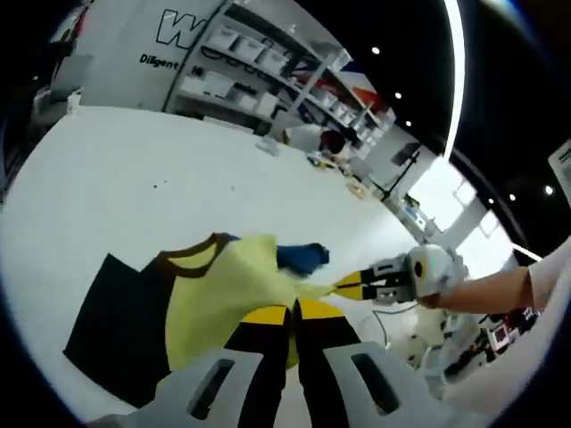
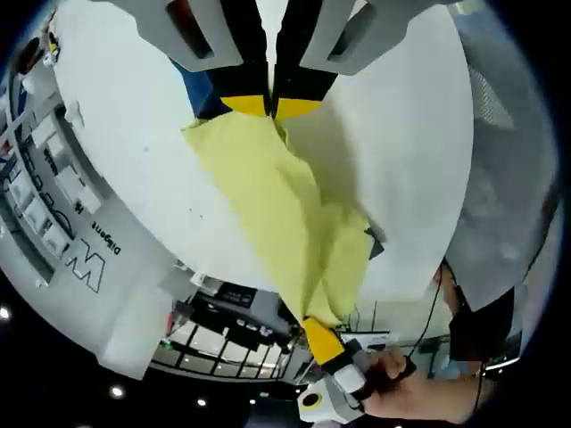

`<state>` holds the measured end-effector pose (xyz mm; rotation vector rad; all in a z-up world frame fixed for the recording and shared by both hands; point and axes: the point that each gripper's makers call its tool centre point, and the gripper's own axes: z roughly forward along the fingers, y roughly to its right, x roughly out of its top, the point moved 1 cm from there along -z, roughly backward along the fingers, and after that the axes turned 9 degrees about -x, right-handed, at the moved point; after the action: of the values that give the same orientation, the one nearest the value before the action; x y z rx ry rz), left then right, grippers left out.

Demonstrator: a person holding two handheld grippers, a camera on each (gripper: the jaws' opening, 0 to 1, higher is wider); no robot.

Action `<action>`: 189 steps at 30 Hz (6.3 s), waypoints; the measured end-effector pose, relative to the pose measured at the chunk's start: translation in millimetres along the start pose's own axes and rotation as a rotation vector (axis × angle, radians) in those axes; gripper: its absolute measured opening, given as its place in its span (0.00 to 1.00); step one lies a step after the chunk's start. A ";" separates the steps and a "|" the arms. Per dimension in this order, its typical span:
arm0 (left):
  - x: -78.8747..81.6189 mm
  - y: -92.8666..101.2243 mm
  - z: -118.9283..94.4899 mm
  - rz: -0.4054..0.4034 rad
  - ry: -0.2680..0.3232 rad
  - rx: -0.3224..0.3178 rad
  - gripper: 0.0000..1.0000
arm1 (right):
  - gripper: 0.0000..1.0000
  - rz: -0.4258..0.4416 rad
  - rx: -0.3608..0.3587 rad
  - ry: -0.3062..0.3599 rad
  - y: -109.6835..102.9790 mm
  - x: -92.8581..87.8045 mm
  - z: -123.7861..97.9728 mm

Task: Fold the garment on the visible template until the final outline fits inside the template.

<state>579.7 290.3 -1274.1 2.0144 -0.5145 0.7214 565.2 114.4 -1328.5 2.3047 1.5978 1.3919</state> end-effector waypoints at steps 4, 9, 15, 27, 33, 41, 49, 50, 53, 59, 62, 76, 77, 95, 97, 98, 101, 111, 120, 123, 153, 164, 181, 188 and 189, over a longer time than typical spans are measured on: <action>-54.9 5.2 5.3 -0.035 -0.105 -0.058 0.05 | 0.00 -0.056 0.068 -0.044 -14.8 -19.0 -14.7; -101.7 13.5 17.0 -0.074 -0.179 -0.092 0.05 | 0.00 -0.167 0.165 -0.111 -44.8 -50.8 -34.0; -143.4 21.6 23.7 -0.072 -0.287 -0.136 0.05 | 0.00 -0.202 0.279 -0.179 -86.6 -78.3 -54.1; -199.8 3.5 -3.2 -0.090 -0.451 -0.101 0.05 | 0.00 -0.191 0.470 -0.237 -177.7 -93.2 -67.3; -211.6 12.1 -8.4 -0.090 -0.471 -0.147 0.01 | 0.00 -0.177 0.484 -0.264 -185.4 -103.7 -68.5; -178.1 4.3 -26.3 -0.079 -0.375 -0.181 0.00 | 0.00 -0.156 0.483 -0.278 -180.7 -102.9 -77.4; -125.6 -87.0 -58.7 0.001 -0.259 0.098 0.00 | 0.00 -0.140 0.515 -0.302 -186.6 -108.3 -83.0; -119.5 -97.9 -61.4 0.020 -0.254 0.138 0.00 | 0.00 -0.133 0.535 -0.307 -190.3 -108.1 -85.4; -93.0 -138.9 -71.1 0.125 -0.230 0.303 0.06 | 0.00 -0.145 0.555 -0.310 -193.6 -110.2 -86.9; -74.9 -178.3 -73.9 0.209 -0.273 0.456 0.22 | 0.00 -0.088 0.529 -0.311 -166.9 -96.9 -87.3; -79.8 -190.6 -73.0 0.208 -0.316 0.487 0.28 | 0.04 -0.019 0.505 -0.293 -143.5 -87.0 -84.9; -87.5 -211.9 -73.2 0.192 -0.386 0.524 0.21 | 0.22 0.224 0.198 -0.221 9.8 -82.2 2.7; -87.0 -213.4 -74.1 0.193 -0.391 0.534 0.21 | 0.23 0.231 0.171 -0.217 21.2 -82.0 15.0; -76.7 -223.7 -70.9 0.217 -0.438 0.496 0.17 | 0.30 0.367 0.046 -0.293 101.9 -112.6 115.7; -75.3 -224.3 -69.4 0.218 -0.438 0.483 0.10 | 0.29 0.375 0.052 -0.312 101.4 -118.1 116.6; -75.1 -223.9 -68.4 0.217 -0.438 0.478 0.08 | 0.28 0.365 0.046 -0.321 102.9 -120.9 116.8; -71.5 -225.7 -66.2 0.228 -0.441 0.481 0.08 | 0.23 0.341 0.059 -0.361 99.8 -133.2 116.3; -53.6 -238.9 -56.1 0.250 -0.439 0.497 0.07 | 0.00 0.273 0.008 -0.353 115.7 -148.7 110.8; -31.8 -248.8 -41.0 0.270 -0.403 0.524 0.07 | 0.00 0.256 -0.084 -0.384 144.3 -166.5 111.8; -23.1 -256.9 -41.2 0.262 -0.381 0.563 0.07 | 0.00 0.291 -0.139 -0.421 161.4 -178.0 110.5; 25.2 -289.7 -8.2 0.302 -0.402 0.484 0.17 | 0.03 0.160 0.024 -0.117 76.6 -72.8 112.8; 27.9 -279.8 -38.2 0.295 -0.421 0.505 0.06 | 0.05 0.077 0.161 -0.063 18.1 -37.6 122.7; -14.4 -233.4 -149.5 -0.026 -0.289 0.585 0.05 | 0.04 0.081 0.176 -0.110 12.5 -51.1 123.2; -26.8 -238.4 -164.9 0.145 -0.260 0.603 0.05 | 0.04 0.083 0.177 -0.122 10.7 -54.8 121.2; -24.4 -243.5 -166.4 0.243 -0.310 0.618 0.05 | 0.04 0.084 0.177 -0.124 10.5 -55.4 120.7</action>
<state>661.0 557.8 -1371.3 2.6981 -0.7987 0.7812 648.0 121.3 -1432.6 2.5280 1.6682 1.1370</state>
